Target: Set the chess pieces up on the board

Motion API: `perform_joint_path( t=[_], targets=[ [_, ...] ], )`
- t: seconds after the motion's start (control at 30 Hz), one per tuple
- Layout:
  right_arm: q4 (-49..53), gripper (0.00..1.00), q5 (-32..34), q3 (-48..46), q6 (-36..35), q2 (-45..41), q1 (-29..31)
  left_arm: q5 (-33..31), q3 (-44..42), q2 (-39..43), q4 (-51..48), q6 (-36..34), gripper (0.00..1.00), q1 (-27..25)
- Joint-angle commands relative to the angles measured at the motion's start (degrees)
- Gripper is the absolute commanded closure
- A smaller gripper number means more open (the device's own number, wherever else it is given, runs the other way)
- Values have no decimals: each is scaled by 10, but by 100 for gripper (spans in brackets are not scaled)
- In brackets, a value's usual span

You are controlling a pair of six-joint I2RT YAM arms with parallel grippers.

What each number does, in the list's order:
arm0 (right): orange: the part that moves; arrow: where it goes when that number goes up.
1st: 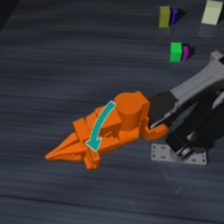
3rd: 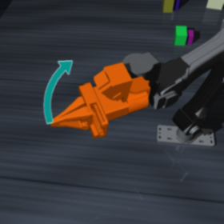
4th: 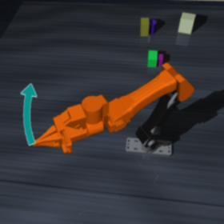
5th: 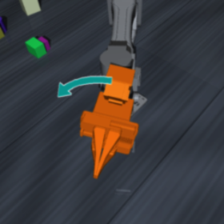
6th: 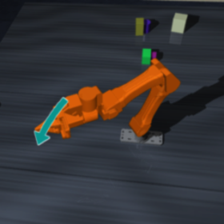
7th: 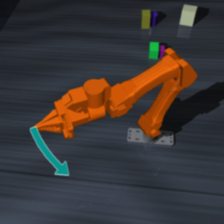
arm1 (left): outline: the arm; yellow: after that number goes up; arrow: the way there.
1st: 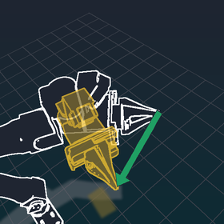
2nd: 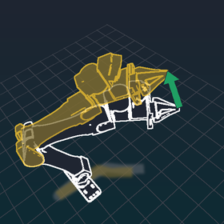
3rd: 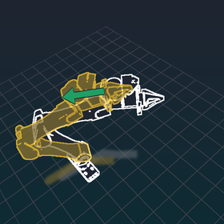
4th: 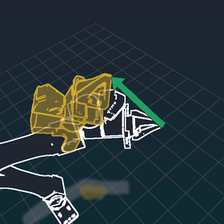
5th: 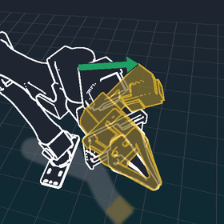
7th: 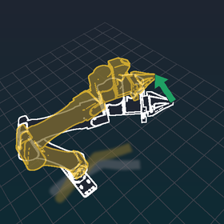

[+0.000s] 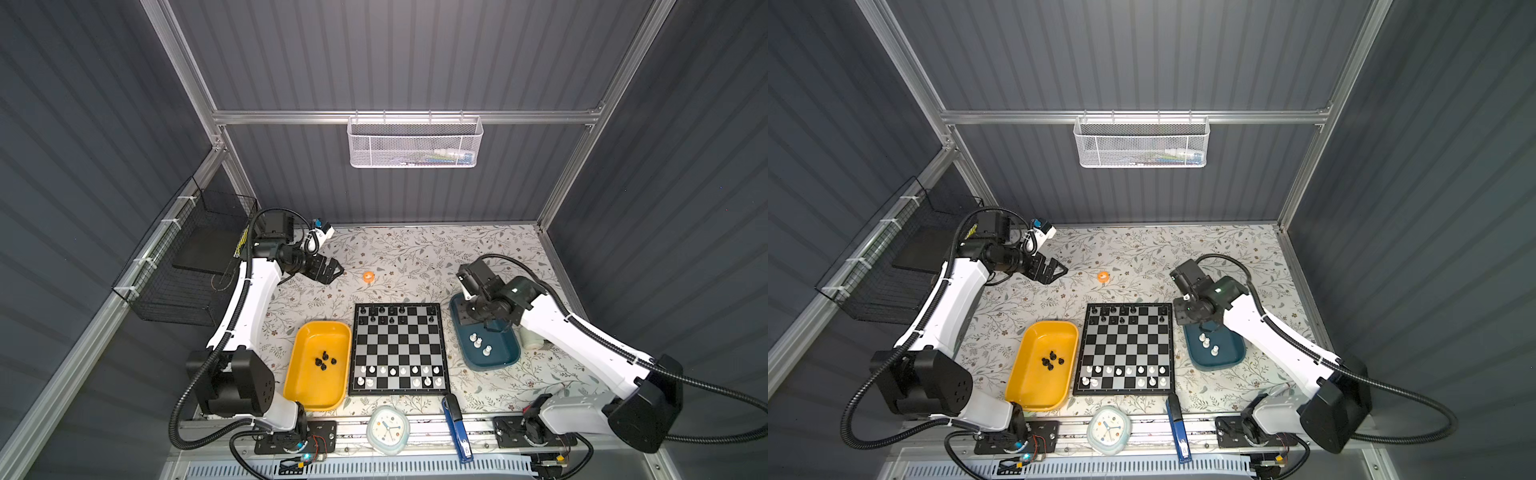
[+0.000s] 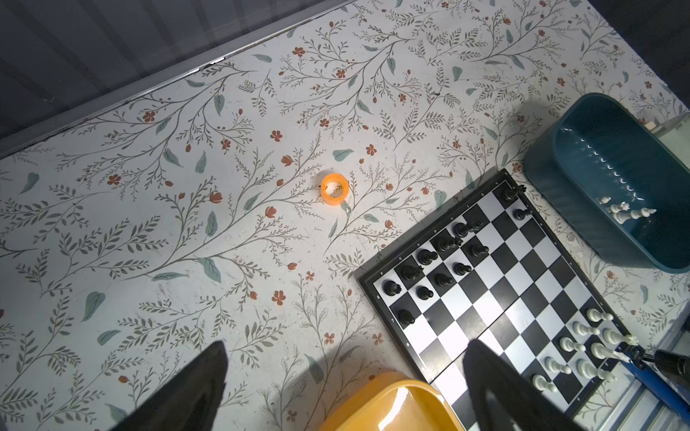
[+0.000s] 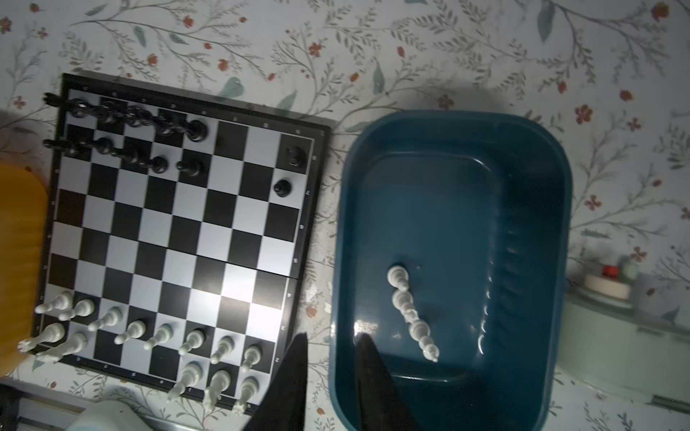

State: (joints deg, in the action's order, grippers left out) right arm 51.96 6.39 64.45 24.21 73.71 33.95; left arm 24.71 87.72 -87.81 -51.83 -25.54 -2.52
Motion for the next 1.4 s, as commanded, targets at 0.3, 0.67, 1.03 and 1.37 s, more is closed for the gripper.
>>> perform_joint_path(
  t=[0.3, 0.67, 1.03, 1.37],
  targets=[
    [-4, 73, -78, -93, -48, -28, -110, 34, 45, -42, -35, -9, 1, 4],
    [-14, 73, -80, -85, -73, 5, -119, 25, 47, -45, -36, -10, 1, 4],
    [-29, 74, -84, -90, -85, 20, -121, 28, 54, -57, -35, -9, 1, 4],
    [-41, 75, -91, -101, -88, 27, -121, 32, 55, -59, -38, -9, 1, 3]
  ],
)
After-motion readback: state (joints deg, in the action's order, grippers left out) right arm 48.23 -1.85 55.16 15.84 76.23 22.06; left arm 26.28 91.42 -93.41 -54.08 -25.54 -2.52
